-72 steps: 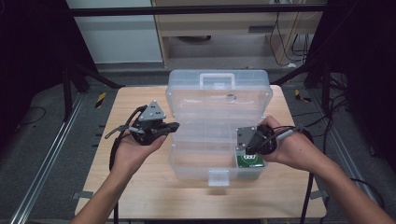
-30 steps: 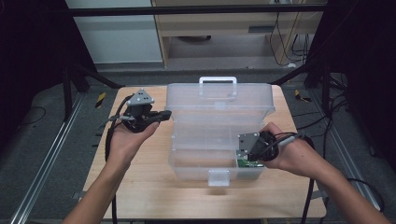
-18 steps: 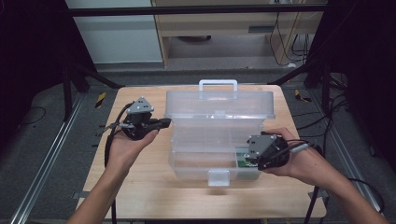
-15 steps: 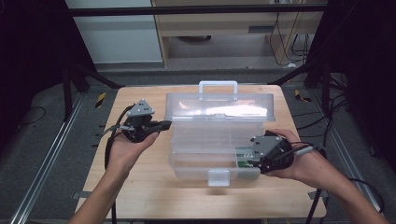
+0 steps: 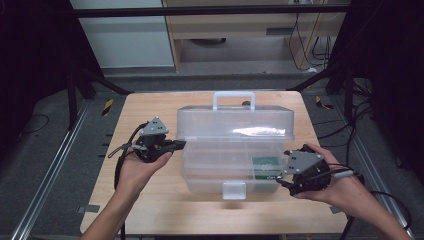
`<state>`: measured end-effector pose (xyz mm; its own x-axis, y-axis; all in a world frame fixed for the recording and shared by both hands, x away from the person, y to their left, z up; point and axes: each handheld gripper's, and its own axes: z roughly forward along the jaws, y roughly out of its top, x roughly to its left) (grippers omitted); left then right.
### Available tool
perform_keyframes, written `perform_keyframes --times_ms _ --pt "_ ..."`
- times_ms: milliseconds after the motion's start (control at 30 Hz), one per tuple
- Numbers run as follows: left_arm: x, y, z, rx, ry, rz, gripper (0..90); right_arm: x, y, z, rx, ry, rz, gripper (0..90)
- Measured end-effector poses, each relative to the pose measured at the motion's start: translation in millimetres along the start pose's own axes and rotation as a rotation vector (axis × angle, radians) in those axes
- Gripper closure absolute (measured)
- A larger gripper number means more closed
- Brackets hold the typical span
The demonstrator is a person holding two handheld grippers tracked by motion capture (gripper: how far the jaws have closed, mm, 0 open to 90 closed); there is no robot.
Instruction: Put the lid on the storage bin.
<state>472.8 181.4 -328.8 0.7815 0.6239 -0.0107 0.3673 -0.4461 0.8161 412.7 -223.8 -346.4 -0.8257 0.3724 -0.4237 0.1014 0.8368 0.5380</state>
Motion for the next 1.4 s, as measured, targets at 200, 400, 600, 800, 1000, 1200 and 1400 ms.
perform_keyframes --times_ms 200,400,600,800,1000,1200,1400 --pt "-0.9 -2.2 0.6 0.009 -0.005 0.001 90.0 -1.1 -8.2 -6.4 0.009 -0.017 0.03 18.5" --pt "-1.8 -4.7 1.1 0.012 -0.01 0.005 90.0 -1.3 -17.0 -10.1 0.021 -0.029 0.055 17.3" --pt "-3.7 -7.0 1.0 0.025 -0.004 0.022 90.0 -1.2 -23.1 -14.8 0.022 -0.038 0.074 17.3" --pt "-5.4 -13.0 1.7 0.028 -0.007 0.018 90.0 -1.2 -32.5 -21.7 0.013 -0.063 0.101 17.2" --pt "-5.9 -18.8 0.3 0.022 0.002 0.015 90.0 -0.3 -44.8 -23.4 0.021 -0.073 0.127 17.3" --pt "-5.0 -25.4 -0.1 0.023 0.001 0.004 90.0 2.7 -55.1 -20.1 0.026 -0.072 0.154 17.3" --pt "-5.7 -36.9 2.2 0.03 -0.016 -0.019 90.0 4.5 -62.0 -14.2 0.037 -0.076 0.163 17.3"
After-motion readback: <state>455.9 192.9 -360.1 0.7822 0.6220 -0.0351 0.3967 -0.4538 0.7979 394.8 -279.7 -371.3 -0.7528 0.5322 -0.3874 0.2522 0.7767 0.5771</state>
